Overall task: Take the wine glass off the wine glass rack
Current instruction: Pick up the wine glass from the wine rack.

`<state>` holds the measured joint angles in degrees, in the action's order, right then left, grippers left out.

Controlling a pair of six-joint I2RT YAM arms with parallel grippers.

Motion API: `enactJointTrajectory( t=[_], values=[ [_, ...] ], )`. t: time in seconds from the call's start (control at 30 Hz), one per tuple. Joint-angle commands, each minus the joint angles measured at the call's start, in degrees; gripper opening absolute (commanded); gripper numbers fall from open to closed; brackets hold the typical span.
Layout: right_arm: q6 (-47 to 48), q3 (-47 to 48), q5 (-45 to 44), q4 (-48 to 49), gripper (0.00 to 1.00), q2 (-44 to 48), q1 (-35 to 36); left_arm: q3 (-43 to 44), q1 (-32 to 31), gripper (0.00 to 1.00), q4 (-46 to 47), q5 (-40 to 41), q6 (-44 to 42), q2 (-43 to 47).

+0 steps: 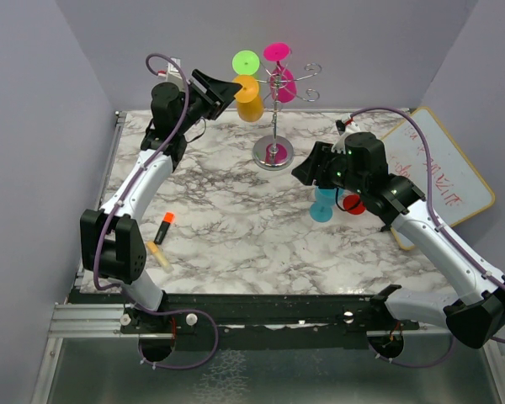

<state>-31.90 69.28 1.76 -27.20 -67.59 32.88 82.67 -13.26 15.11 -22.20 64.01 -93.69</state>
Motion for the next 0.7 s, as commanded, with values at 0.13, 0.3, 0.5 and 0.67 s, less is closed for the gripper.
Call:
enactJointTrajectory(
  t=[0.13, 0.3, 0.5, 0.67],
  values=[
    [0.6, -0.5, -1.5, -1.9, 0.57, 0.4, -0.2, 0.2, -0.3, 0.63, 0.2, -0.3, -0.6, 1.4],
    [0.7, -0.5, -1.5, -1.7, 0.57, 0.1, -0.2, 1.3, -0.3, 0.66, 0.2, -0.7, -0.8, 1.7],
    [0.7, -0.5, -1.4, -1.7, 0.57, 0.0, -0.2, 0.9, -0.3, 0.69, -0.4, 0.3, -1.9, 2.7],
    [0.6, -0.5, -1.3, -1.6, 0.57, -0.2, -0.2, 1.3, -0.3, 0.71, 1.6, -1.2, -1.0, 2.5]
  ],
)
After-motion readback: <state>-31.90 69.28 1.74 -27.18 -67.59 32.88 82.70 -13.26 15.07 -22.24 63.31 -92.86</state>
